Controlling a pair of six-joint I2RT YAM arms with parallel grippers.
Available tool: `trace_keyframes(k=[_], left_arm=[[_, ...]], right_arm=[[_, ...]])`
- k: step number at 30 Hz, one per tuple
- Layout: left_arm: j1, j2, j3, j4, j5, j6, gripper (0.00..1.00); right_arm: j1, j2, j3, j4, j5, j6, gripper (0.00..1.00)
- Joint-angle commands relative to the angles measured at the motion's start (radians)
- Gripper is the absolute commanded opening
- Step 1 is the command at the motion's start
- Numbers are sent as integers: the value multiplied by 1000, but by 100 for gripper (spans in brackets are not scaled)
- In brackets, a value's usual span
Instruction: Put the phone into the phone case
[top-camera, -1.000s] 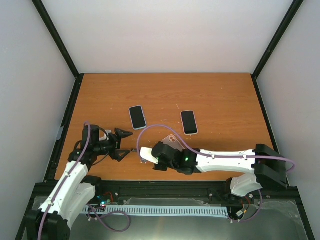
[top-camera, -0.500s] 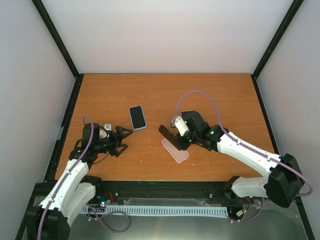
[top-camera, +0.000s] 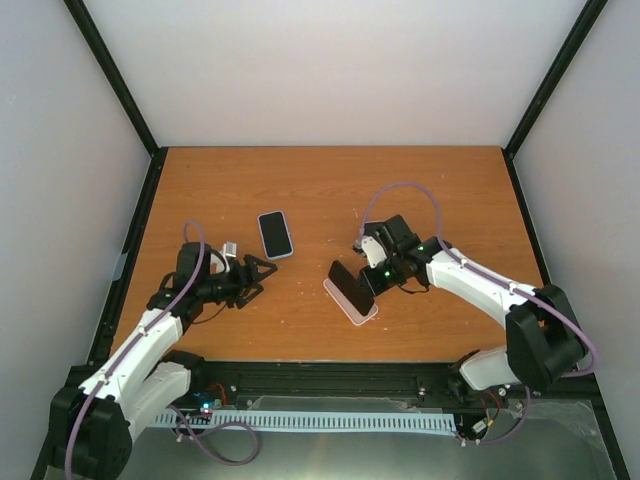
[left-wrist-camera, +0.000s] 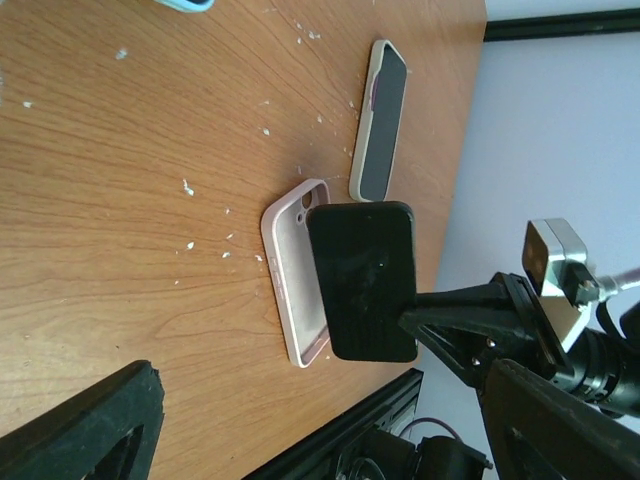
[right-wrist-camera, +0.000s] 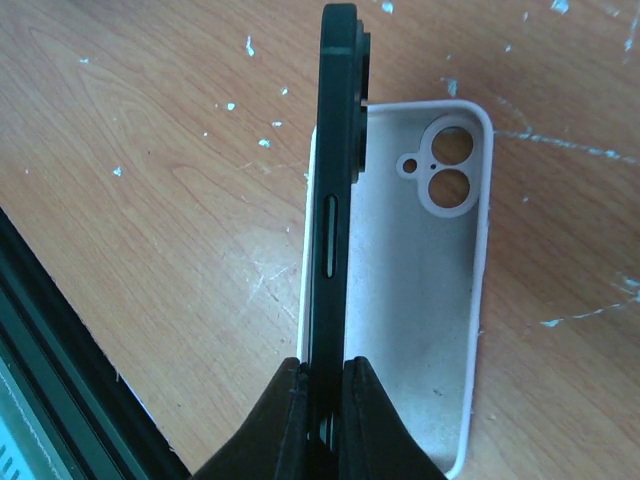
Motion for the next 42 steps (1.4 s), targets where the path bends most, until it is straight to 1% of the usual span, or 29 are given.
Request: trace_keyframes(k=[1,6,9,11,19,23,29,31,35,38,42], left_arm=[[-35,22,14,79,-20,21,87],[-46,51,0,104,-29,39,85],[-51,72,-9,110,-28,40,83],[-56,84,-16,150,-27,34,82],[-64,119,-31,180,-28,34,76],[-66,135,-40,197,-34,33,72],[-70,194,-65,260,-21,21,68],[-74,210,-78,291,-15,10,68],[-86,239,-93,338,-14,-13,66],[-97,264,-94,355,-15,-22,65],[-127,300,-113,416,-21,-56,63]], right_arm=[[-20,33,5,17,-50,15,3],[-32,76,-24,29,-33,0,3],[-36,112,-37,53,-42,-1,3],[-37,131,-51,87,-64,3,3],[-40,197,-88,220,-169,73,3],[-38,214,-113,299,-223,151,3],[-13,203,-150,406,-194,301,3],[-3,205,-162,448,-202,341,3],[10,200,-199,536,-168,424,3],[11,187,-224,589,-156,474,3],[15,172,-247,653,-131,517,3]])
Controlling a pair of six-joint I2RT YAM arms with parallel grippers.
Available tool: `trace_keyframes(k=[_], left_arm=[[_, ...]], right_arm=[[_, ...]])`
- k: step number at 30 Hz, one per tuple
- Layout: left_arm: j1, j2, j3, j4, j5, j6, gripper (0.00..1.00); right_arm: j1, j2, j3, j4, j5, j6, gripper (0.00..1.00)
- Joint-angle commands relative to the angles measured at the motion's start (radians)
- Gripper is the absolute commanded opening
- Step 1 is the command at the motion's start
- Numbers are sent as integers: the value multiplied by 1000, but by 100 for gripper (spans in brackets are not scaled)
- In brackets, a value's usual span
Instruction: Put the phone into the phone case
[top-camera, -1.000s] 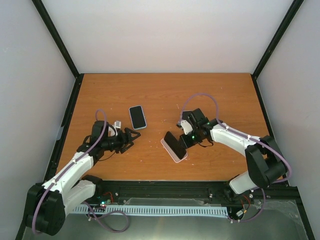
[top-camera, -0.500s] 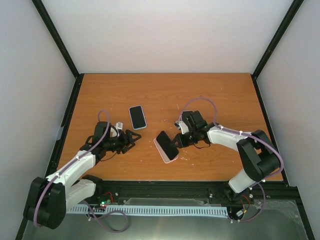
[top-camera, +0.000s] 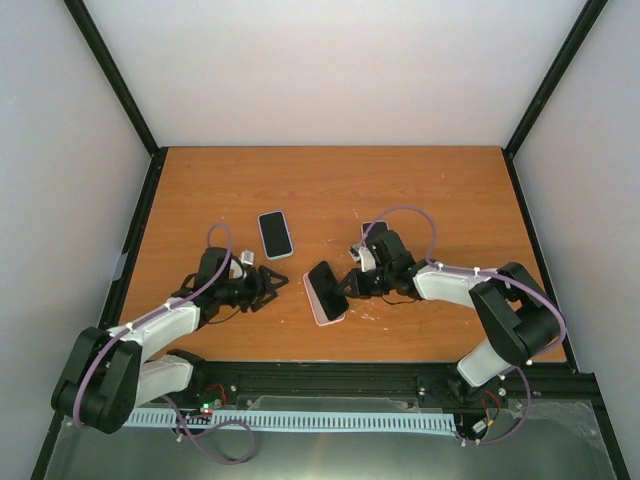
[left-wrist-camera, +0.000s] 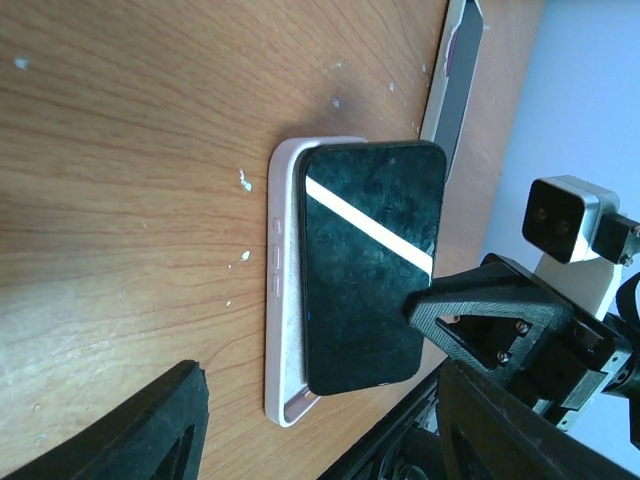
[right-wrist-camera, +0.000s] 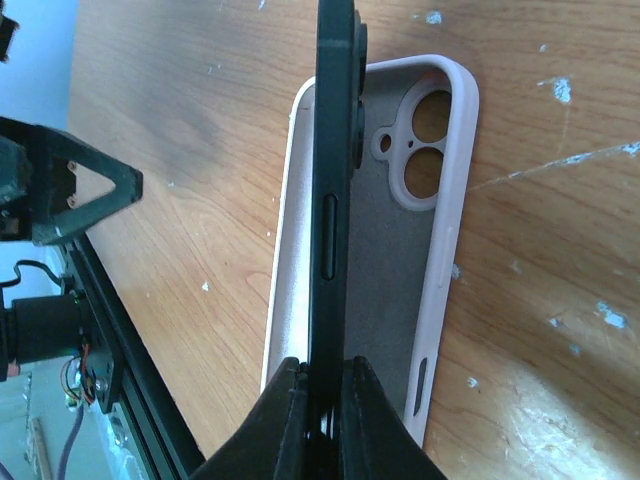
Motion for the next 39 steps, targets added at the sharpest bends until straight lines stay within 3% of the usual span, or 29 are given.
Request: trace_keyframes(k=[1,9,14,19,30,39], left_arm=[[-43,38,-24,128,0,-49,62],[-168,222,8,261,-21,-113,60],[-252,321,39,335,-40,-145,58],[-269,398,46,403,-36,-149,52],[-274,397,37,437,-43,-125,50],[-274,327,2,403,-96,-125,48]], right_arm=[[10,-3,-42,90,99,85,3],[22,14,-102,207,106,157,3],[38,23,-95,182,123,193,4],[56,51,-81,165,136,258,5],[164,141,-60,297,144,393,3],[171,118,-33,162,237,310,14]])
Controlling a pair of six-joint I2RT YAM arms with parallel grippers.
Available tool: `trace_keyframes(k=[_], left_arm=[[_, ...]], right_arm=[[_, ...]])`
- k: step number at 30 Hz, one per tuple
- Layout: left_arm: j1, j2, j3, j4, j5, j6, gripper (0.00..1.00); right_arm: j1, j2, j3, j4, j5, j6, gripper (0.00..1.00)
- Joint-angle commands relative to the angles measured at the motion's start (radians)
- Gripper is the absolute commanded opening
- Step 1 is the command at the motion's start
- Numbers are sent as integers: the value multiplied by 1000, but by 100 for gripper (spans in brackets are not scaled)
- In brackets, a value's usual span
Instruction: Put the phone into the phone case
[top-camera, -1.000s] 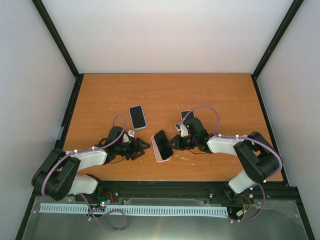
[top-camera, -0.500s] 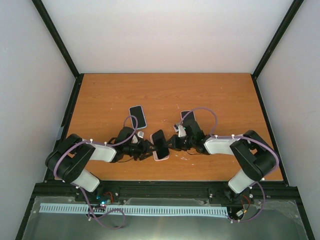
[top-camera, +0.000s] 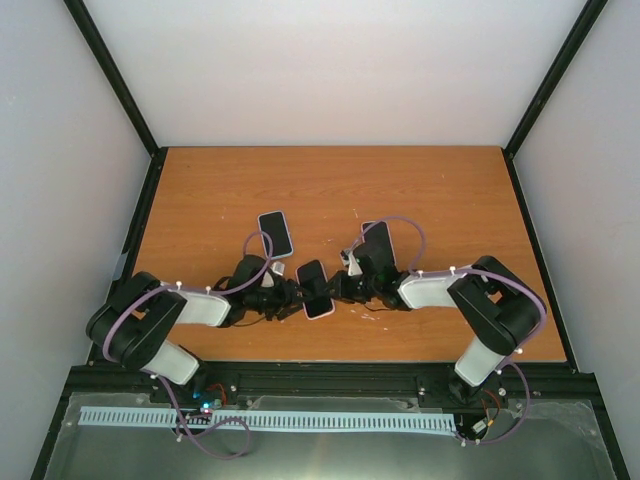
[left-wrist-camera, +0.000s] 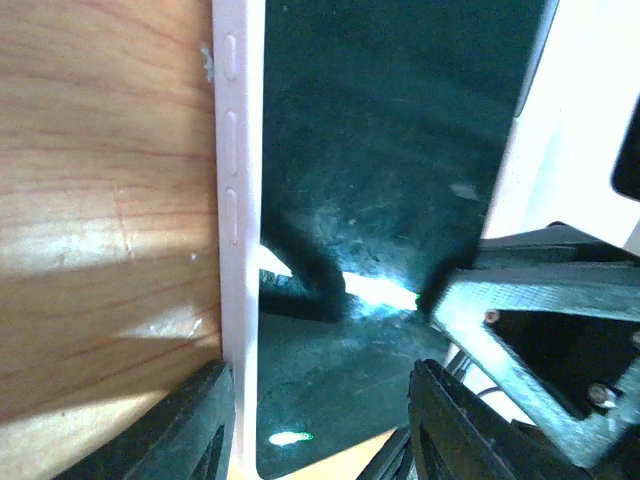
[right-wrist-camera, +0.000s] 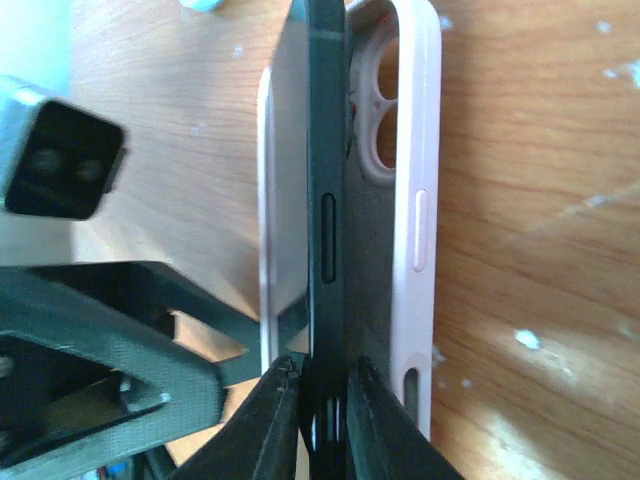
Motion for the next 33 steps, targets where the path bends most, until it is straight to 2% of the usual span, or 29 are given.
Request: trace_keyframes(k=[1,9,15,19,33], left_arm=[[-13,-66,-14,16,-37,11,48],[3,-159,-3,-114,-93,34,48],[67,-180,-16,-131,-73,55,48],[92,-178,-5,-138,-65,74,48],[99,-53,43,-69,-24,85,47]], right_arm=[[35,13,19,-177,108,-41,15],[28,-65,64,-302,166,-104,38],[14,-94,68,-314,175,-115,56],[-2,-102,61,-285,129,-101,66],[-52,-103,77,-297,121,-133,74]])
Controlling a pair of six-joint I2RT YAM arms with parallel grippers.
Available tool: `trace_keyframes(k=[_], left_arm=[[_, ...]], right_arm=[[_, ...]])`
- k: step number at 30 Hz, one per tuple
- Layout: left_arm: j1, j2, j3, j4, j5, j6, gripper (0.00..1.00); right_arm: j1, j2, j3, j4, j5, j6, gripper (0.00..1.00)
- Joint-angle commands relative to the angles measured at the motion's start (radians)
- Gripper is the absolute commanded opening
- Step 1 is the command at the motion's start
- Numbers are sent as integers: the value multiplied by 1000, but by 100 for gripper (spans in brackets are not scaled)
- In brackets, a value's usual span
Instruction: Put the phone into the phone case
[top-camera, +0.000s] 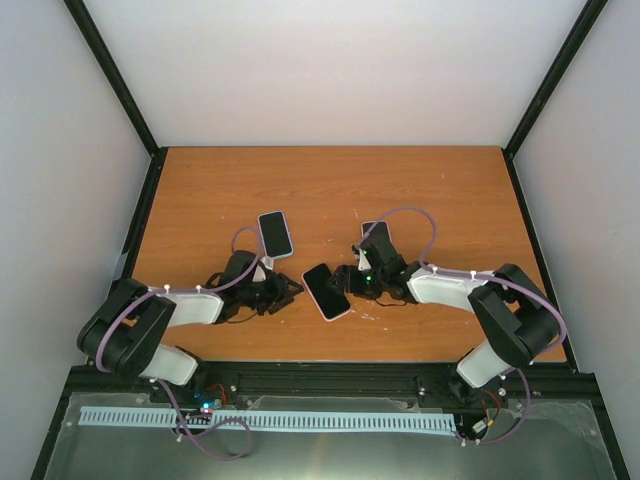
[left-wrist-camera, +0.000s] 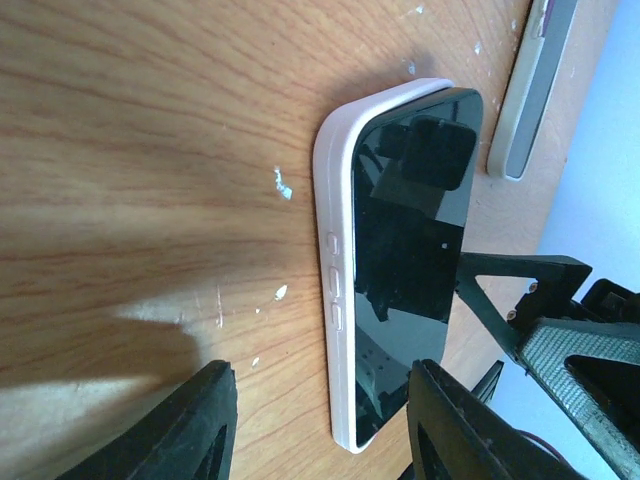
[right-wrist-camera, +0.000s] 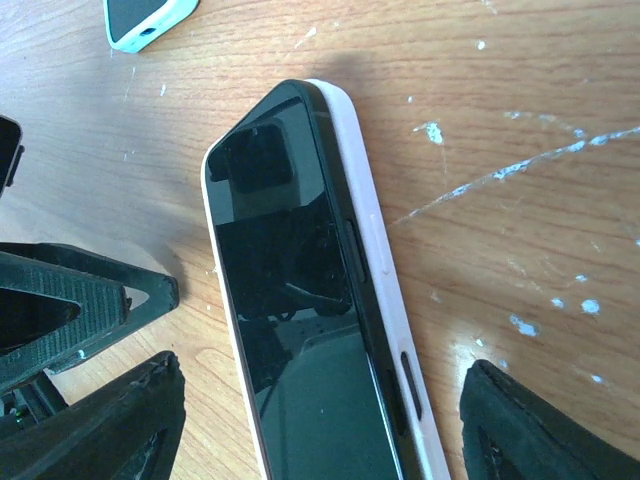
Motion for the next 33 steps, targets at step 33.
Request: trace_keyframes(k=[33], left_arm=[[-72,214,-25,316,110,-73,38]], right_arm=[[10,79,-81,509,-298,297,73]])
